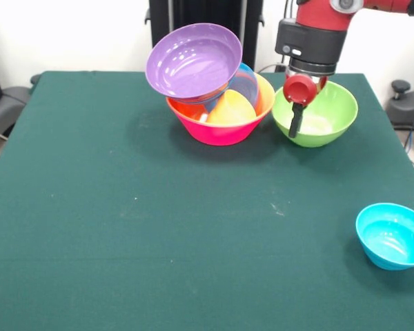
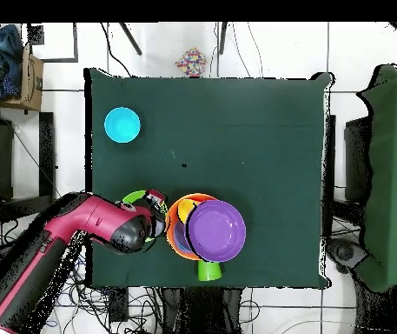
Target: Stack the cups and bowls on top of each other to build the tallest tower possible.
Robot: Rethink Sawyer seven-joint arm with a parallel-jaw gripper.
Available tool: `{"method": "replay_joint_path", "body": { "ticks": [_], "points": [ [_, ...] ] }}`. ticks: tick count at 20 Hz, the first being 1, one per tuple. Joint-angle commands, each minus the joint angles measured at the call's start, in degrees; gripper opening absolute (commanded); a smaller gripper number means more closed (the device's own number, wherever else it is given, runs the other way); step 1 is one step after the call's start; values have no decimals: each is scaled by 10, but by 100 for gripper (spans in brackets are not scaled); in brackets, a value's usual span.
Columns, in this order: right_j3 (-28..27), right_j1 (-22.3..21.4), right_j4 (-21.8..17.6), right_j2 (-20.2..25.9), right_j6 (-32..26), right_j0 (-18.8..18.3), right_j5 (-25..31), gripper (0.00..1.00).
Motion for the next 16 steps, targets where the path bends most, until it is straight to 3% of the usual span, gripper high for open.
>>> {"method": "replay_joint_path", "body": {
  "ticks": [1, 9, 16],
  "points": [
    [-62, 30, -4, 110, -77, 2, 18, 0],
    [-62, 14, -22, 103, -38, 3, -15, 0],
    [-70, -19, -59, 74, 73, 12, -87, 0]
  ]
}}
